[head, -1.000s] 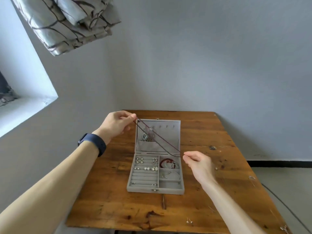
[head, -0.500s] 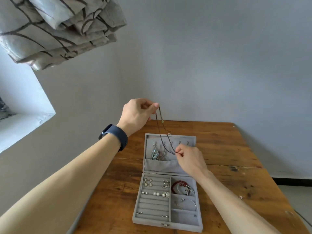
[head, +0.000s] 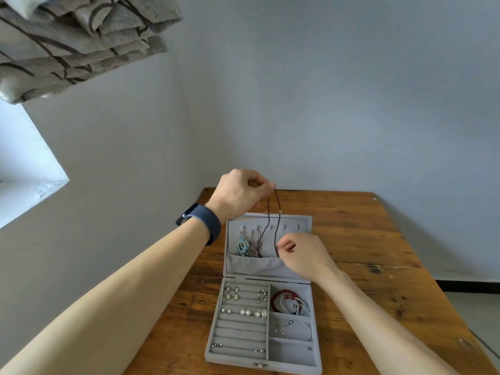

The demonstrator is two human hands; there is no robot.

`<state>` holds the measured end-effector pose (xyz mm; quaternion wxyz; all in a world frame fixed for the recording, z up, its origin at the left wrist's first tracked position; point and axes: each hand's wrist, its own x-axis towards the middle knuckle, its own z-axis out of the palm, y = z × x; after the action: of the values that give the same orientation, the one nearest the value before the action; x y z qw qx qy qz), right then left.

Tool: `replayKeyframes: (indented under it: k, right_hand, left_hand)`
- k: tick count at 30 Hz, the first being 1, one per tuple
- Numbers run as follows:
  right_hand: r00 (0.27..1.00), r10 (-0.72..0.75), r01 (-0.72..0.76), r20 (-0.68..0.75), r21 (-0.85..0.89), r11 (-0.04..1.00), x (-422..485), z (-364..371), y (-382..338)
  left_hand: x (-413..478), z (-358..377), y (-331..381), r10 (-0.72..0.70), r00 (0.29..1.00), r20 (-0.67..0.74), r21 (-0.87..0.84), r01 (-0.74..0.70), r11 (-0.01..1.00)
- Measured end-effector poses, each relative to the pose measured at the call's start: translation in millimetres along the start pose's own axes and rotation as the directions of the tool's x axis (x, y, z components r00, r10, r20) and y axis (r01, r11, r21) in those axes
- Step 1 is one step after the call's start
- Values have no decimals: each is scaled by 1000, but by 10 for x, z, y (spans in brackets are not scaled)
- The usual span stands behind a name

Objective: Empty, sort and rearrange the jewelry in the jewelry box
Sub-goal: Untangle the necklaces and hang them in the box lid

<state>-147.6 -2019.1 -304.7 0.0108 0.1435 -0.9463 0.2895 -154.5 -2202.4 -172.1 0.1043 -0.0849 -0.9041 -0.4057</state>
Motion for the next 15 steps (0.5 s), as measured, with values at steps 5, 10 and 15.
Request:
replayKeyframes:
  k: [5,10,15]
  right_hand:
    - [970,59,16,-235,302,953,-27,-105,41]
    - [971,-32,112,-238,331,937,4,-81,33]
    - [980,-46,97,-193,265,959,54,16,63]
  left_hand:
    - [-55,207,-133,-12,996,86,75,5,997]
    - [-123,372,-258,-69,988,136,146,49,988]
    - [-203,444,-377,-120,988,94,389,75,918]
